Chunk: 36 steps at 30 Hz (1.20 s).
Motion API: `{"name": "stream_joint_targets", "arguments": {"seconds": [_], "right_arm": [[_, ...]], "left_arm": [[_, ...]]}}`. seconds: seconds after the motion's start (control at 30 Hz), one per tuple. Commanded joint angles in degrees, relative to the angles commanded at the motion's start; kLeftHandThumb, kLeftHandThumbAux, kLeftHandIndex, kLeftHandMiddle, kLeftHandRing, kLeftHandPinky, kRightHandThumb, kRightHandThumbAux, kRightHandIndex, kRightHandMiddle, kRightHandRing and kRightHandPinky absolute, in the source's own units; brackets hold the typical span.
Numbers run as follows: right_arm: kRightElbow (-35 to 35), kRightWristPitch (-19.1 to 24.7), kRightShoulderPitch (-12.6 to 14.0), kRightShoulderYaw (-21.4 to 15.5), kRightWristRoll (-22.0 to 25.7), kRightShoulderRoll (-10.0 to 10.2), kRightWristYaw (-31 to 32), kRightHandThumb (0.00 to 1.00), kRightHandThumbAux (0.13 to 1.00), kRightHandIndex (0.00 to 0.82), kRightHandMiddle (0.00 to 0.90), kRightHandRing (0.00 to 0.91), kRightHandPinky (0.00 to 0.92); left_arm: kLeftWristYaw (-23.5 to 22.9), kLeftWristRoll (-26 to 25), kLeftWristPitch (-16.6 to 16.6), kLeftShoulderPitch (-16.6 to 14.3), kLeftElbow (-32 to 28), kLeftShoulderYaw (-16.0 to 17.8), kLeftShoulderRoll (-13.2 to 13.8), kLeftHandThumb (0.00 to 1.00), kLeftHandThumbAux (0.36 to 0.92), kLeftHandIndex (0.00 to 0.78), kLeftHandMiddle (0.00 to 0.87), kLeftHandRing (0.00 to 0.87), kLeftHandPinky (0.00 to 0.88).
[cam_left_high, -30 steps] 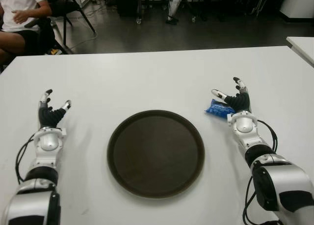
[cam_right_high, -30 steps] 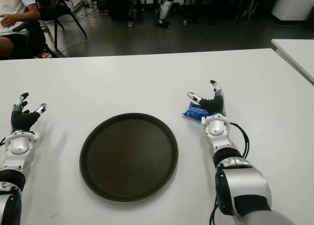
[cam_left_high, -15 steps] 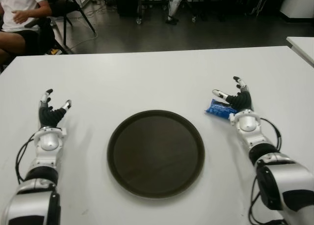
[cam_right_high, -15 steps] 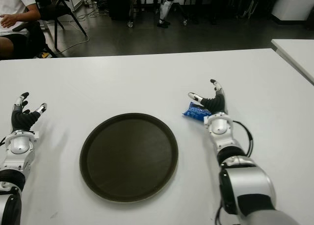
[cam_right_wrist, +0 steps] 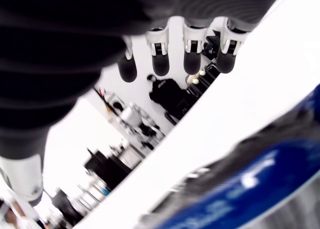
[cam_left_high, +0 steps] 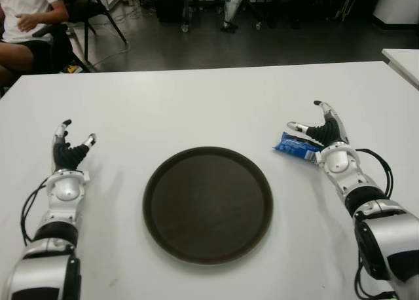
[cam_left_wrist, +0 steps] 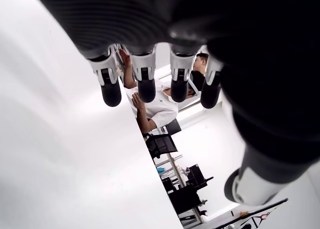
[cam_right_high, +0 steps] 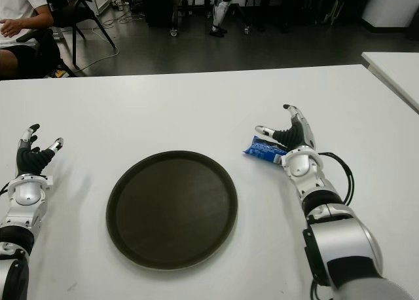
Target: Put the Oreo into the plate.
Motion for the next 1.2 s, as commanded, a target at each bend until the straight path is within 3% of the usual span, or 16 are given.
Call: {"name": "stream_joint_targets", "arguments": {"seconds": [0.23,0.5,1.2], "right_arm": [[-1.60,6.01,-1.21,4.93,-4.21,-1.39,4.98,0.000,0.570,0.021,0.040,0.028,0.009],[-3.21,9.97,-1.89,8.60,-7.39,-2.34,9.63,0.000,0.570,0.004,0.025,0.012,0.000],[-8.29,13.28,-0.86,8.98,-7.36,-2.76,12.86,0.000,0.609,0.000,0.012,0.002,0.000]], "left_arm": [[-0.51,-0.33,-0.78,-0.02,0.34,0.34,0.03,0.000,0.720,0.008,0.001,0.000,0.000],[-0.04,0.37,-0.70,0.02,0.21,-0.27,0.17,0.000,0.719,0.005,0.000,0.000,0.000],[1.15,0.72,-0.30,-0.07,0.25,-0.50,0.16,0.000,0.734,0.005,0.000,0.000,0.000]]}}
